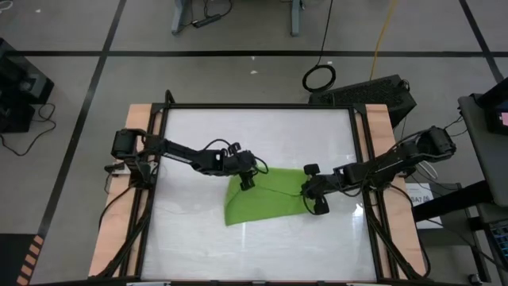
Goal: Roll towel
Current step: Fold the green towel
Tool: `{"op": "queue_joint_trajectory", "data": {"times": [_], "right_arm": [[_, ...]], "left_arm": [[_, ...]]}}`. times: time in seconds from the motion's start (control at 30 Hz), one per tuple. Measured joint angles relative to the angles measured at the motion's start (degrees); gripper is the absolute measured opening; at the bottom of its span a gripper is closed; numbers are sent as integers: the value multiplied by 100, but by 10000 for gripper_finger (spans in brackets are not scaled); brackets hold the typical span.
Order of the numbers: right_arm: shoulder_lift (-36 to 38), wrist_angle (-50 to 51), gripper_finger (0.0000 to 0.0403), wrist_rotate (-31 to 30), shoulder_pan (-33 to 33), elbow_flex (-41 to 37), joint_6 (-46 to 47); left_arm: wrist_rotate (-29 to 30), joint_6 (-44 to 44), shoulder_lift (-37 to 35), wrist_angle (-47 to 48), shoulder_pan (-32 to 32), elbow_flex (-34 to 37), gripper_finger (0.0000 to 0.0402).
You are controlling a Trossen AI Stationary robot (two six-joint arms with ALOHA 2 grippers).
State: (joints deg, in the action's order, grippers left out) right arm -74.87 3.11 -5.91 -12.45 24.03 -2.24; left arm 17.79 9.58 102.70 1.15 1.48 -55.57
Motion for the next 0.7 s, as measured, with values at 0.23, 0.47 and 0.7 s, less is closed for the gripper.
{"op": "queue_joint_trajectory", "data": {"times": [0.23, 0.47, 0.7], "right_arm": [[0, -30, 0, 0, 84, -2, -43], [2, -140, 0, 0, 90, 0, -44], [2, -101, 0, 0, 90, 2, -11]], "left_arm": [[50, 46, 262, -602, 17, -13, 225], [447, 176, 831, -214, 52, -408, 206], [953, -37, 1006, 525, 33, -863, 119]]}}
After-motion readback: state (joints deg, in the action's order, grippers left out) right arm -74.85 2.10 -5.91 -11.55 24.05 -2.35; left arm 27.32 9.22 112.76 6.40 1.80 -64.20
